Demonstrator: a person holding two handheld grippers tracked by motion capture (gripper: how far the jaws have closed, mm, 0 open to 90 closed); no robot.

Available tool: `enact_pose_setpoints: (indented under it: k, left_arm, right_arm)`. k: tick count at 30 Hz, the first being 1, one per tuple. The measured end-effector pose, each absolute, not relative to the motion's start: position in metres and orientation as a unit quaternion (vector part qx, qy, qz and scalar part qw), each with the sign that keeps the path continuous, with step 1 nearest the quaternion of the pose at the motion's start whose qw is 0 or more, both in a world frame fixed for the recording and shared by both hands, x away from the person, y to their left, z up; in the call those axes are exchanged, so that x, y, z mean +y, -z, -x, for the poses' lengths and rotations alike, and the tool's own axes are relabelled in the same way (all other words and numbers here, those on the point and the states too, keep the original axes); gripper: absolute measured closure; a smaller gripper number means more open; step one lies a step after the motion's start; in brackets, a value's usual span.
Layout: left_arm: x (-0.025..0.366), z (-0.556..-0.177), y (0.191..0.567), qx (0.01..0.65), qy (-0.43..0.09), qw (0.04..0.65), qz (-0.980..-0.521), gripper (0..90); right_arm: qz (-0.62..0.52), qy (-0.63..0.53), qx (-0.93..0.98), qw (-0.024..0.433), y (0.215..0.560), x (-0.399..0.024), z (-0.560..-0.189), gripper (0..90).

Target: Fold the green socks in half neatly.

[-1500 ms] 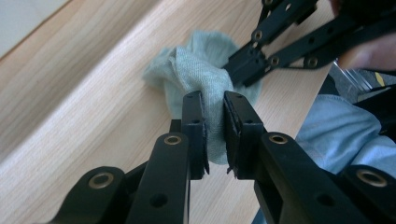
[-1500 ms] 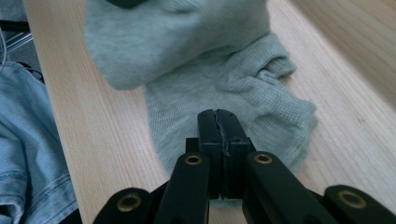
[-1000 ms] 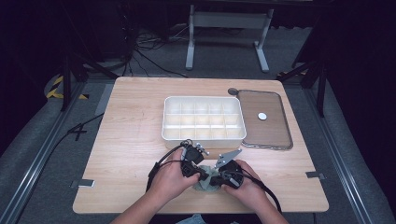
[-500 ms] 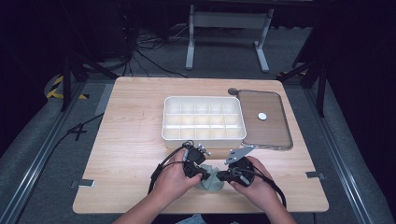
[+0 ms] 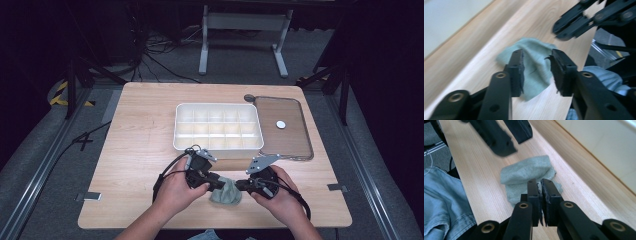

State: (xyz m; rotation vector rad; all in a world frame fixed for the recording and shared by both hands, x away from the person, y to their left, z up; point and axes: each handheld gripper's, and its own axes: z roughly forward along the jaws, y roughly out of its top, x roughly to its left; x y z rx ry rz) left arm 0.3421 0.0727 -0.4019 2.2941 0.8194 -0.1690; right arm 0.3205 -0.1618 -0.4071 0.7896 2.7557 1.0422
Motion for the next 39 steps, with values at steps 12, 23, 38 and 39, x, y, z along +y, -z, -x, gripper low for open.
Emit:
enact_pose_setpoints:
  k: [12,23,38,39]
  left_arm:
    - [0.082,-0.347,0.428,0.336,0.067,0.276,-0.898,83.1]
    - [0.079,-0.344,0.429,0.324,0.078,0.273,-0.902,83.7]
    - [0.048,-0.341,0.416,0.27,0.053,0.355,-0.893,85.5]
    - [0.045,-0.342,0.418,0.266,0.053,0.35,-0.897,85.4]
  right_arm:
    - [-0.232,-0.338,0.911,0.041,0.416,-0.116,-0.319,84.1]
    - [-0.25,-0.321,0.912,0.044,0.426,-0.119,-0.32,80.5]
    - [-0.248,-0.289,0.923,0.053,0.447,-0.135,-0.323,79.8]
    - [-0.246,-0.29,0.923,0.052,0.447,-0.135,-0.323,79.7]
